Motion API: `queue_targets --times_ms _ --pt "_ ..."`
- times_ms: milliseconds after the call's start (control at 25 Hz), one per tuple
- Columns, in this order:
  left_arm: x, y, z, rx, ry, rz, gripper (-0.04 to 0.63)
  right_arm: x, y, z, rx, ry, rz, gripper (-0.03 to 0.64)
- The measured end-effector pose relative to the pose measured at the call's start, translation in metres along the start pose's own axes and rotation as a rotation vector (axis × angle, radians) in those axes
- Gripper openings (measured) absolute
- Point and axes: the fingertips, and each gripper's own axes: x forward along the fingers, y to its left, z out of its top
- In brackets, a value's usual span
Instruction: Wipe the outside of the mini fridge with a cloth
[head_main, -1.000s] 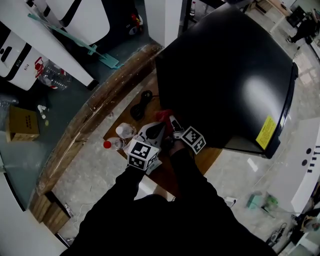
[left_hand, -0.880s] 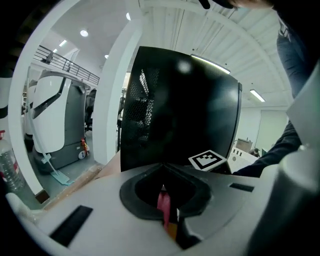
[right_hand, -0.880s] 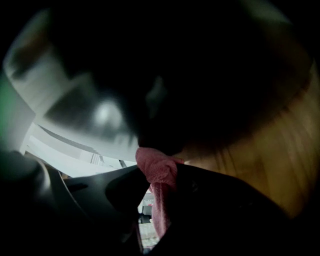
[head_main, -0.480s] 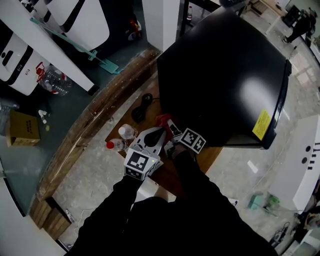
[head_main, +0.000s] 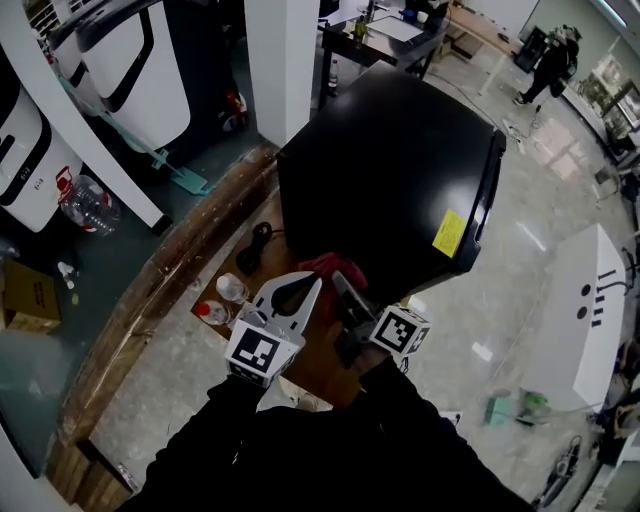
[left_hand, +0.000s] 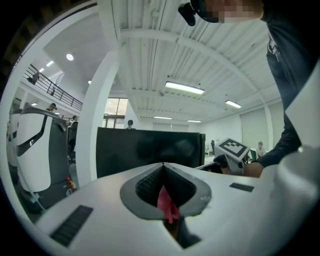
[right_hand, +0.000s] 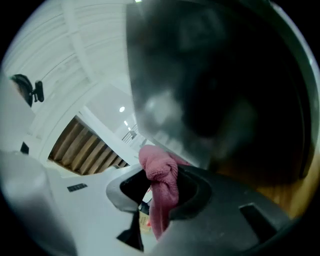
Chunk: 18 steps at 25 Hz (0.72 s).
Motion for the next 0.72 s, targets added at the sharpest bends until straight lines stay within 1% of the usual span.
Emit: queue_targets --times_ms 120,240,360,440,560,640,720 --pt "0.007 -0.023 0.028 0.021 -0.052 -0.038 0.006 -0.025 0.029 0.035 -0.061 -0.047 0.014 0.109" --pt "0.020 -0.043 0.047 0.050 -0.090 -0.075 0.006 -0.044 0.044 0.068 -0.054 -0.099 0.039 0.109" --pt "0.033 -0.056 0.058 0.058 -0.117 -0.096 0.006 -0.056 0.042 0.093 0.000 -0.144 0.052 0.109" --pt "0.038 -0.060 0.060 0.060 -0.117 -0.098 0.006 -0.061 0.032 0.102 0.045 -0.164 0.048 0.109" --pt "0.050 -0.068 0.057 0.072 -0.102 -0.096 0.006 -0.071 0.014 0.105 0.134 -0.164 0.031 0.109" --pt "0.057 -0.068 0.058 0.112 -0.095 -0.093 0.006 -0.071 0.007 0.105 0.188 -0.159 0.041 0.110" --pt "0.062 -0.067 0.052 0.132 -0.075 -0.086 0.006 -0.070 0.006 0.105 0.200 -0.149 0.059 0.110"
